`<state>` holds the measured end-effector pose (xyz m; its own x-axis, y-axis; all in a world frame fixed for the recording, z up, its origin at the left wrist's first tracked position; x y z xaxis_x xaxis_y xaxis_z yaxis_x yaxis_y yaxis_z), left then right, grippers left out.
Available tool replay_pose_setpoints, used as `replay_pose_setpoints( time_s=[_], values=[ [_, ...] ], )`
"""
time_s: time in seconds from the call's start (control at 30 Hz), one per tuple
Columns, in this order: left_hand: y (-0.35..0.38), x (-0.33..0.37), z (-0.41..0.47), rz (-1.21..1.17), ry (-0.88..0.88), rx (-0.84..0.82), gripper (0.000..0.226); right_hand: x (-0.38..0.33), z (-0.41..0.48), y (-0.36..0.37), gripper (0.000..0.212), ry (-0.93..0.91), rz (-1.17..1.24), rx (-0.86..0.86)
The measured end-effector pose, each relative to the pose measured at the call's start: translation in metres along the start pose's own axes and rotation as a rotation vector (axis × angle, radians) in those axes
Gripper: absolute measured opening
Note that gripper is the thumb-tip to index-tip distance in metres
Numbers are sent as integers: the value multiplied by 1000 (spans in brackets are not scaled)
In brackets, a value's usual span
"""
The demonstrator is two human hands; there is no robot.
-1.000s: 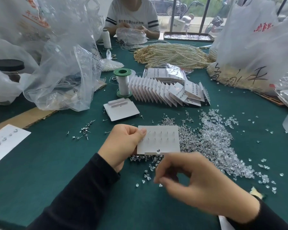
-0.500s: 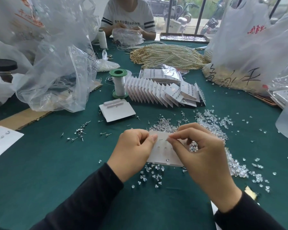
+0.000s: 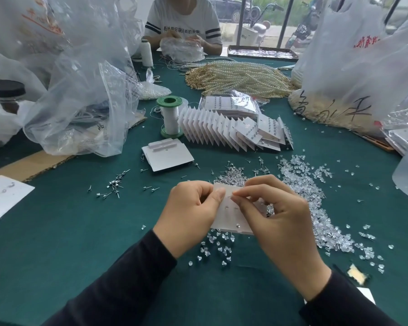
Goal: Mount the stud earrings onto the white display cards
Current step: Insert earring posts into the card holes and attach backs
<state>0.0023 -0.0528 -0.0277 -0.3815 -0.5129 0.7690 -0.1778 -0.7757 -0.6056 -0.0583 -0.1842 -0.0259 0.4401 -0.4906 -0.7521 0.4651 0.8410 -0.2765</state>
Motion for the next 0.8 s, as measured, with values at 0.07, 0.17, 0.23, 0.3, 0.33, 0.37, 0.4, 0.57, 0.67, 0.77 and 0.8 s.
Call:
replay_pose_setpoints(
  time_s=[0.07, 0.17, 0.23, 0.3, 0.33, 0.37, 0.4, 0.57, 0.67, 0.77, 0.8],
  values=[
    [1, -1, 0, -7, -5, -5, 40, 1, 0, 1, 10, 11, -1, -12],
    [1, -3, 0, -24, -20, -9, 40, 2, 0, 1, 9, 33, -3, -24],
    [1, -4, 0, -20, -22, -9, 41, 2, -1, 1, 9, 30, -9, -27],
    [2, -5, 1, -21, -29, -15, 41, 2, -2, 2, 9, 13, -35, -23],
    [2, -5, 1, -31, -34, -21, 41, 2, -3, 2, 9, 3, -50, -21],
    [2, -6, 1, -38, -38, -25, 41, 2, -4, 3, 8, -6, -61, -18],
    [2, -6, 1, -39, -38, -28, 41, 2, -4, 3, 8, -10, -67, -12],
    [1, -4, 0, -14, 13, -46, 42, 3, -4, 4, 11, 16, -75, 15],
    [0, -2, -1, 15, 47, -31, 42, 4, -5, 5, 12, 35, -74, 12],
    [0, 0, -2, 40, 90, -24, 43, 3, -6, 6, 14, 45, -68, 19],
    [0, 1, -3, 53, 109, -22, 45, 3, -6, 6, 14, 47, -63, 23]
  ],
)
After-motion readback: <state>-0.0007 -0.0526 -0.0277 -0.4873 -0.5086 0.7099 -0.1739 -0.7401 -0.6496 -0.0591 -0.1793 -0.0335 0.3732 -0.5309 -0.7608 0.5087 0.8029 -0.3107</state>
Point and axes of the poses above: each hand's wrist, its own z-axis towards the middle knuckle, its own y-axis out of the palm, x = y × z, the point moved 2 cm from there along z, towards the middle knuckle, and after that the axes turned 11 degrees about z, right-handed, at the moved point
